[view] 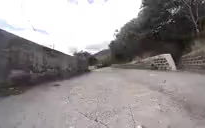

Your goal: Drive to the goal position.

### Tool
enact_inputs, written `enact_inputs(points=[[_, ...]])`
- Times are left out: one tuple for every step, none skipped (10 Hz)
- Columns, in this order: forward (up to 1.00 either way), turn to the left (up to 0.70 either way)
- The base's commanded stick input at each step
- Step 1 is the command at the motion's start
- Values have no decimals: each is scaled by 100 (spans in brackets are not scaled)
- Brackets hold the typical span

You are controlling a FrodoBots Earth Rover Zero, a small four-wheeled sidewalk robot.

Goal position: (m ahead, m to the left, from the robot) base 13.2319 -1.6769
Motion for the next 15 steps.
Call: enact_inputs(points=[[100, 0], [100, 0], [100, 0], [100, 0], [100, 0], [100, 0], [100, 0], [100, 0], [100, -8], [100, -16], [100, -24], [100, -31], [100, -38], [100, 0], [100, 0]])
